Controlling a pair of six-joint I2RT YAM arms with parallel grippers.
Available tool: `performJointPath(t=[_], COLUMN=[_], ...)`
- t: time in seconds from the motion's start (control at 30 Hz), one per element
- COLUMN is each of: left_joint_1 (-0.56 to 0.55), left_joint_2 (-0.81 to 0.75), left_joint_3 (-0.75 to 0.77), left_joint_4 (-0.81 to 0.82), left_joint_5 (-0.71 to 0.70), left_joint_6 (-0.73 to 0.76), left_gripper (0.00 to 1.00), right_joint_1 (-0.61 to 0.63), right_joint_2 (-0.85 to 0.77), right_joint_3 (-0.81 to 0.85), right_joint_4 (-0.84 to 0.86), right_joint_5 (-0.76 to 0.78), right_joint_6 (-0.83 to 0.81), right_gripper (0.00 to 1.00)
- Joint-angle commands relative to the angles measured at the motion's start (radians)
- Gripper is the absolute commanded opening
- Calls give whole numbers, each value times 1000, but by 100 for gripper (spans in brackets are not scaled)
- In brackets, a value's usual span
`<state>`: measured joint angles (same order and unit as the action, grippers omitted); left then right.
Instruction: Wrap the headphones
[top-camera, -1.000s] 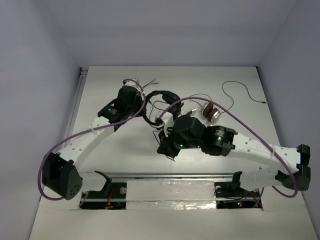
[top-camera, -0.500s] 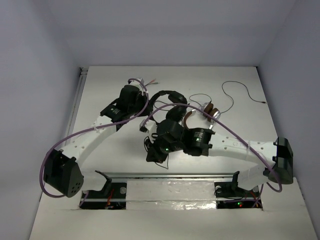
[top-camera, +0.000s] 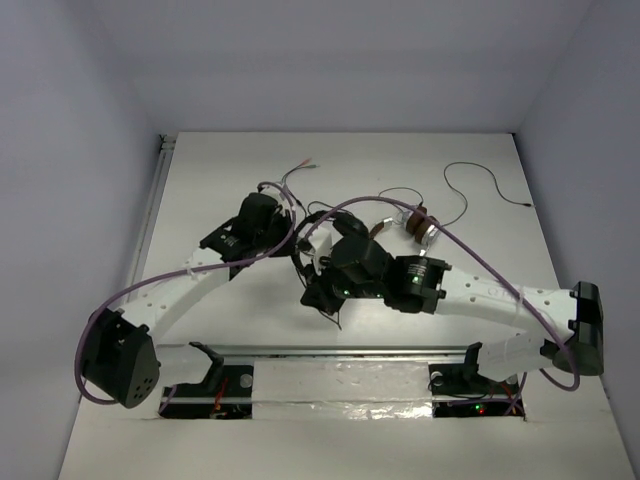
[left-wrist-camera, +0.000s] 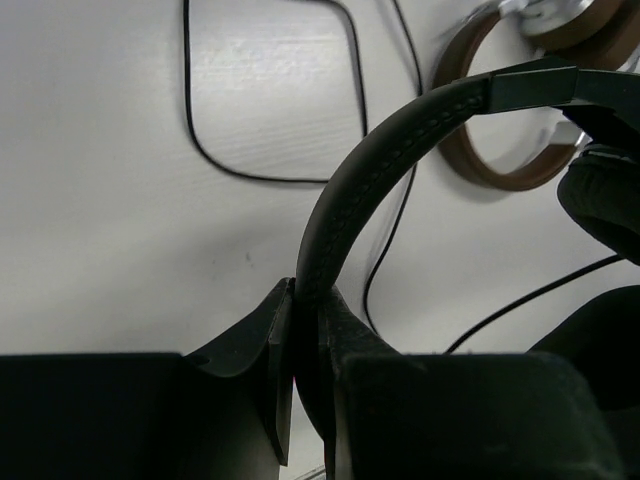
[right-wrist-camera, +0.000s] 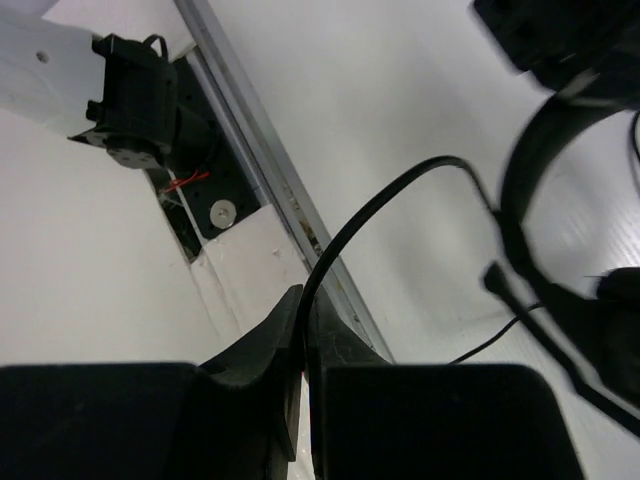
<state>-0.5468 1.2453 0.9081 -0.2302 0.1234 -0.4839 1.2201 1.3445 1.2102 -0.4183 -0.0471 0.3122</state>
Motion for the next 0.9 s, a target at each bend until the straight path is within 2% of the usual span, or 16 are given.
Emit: performJointPath(t=[0.0,0.13,0.43,0.7,0.87], left_joint_1=[-42,-74,-74,-96,-96], left_joint_2=[-63,-64,-81,-69,-90], left_joint_3=[-32,-43,3,17,25], left_joint_4=[12,-41,-142,-166,-146], left_joint_5=[-13,-79,-65,-16,87], left_joint_6=[5,24,151,229,271], left_gripper=[0,0,0,0,0], right_joint_1=[-22,-50,-200,-243,-243], right_joint_2=[-28,-47,-133,-148,-139], right_joint_3=[20,32,48,140,98], right_joint_4=[19,3,-102,-243,-232], right_joint_5=[69,84,133,335,467], right_joint_6=[-22,-27,-108,-160,-157], right_gripper=[0,0,0,0,0])
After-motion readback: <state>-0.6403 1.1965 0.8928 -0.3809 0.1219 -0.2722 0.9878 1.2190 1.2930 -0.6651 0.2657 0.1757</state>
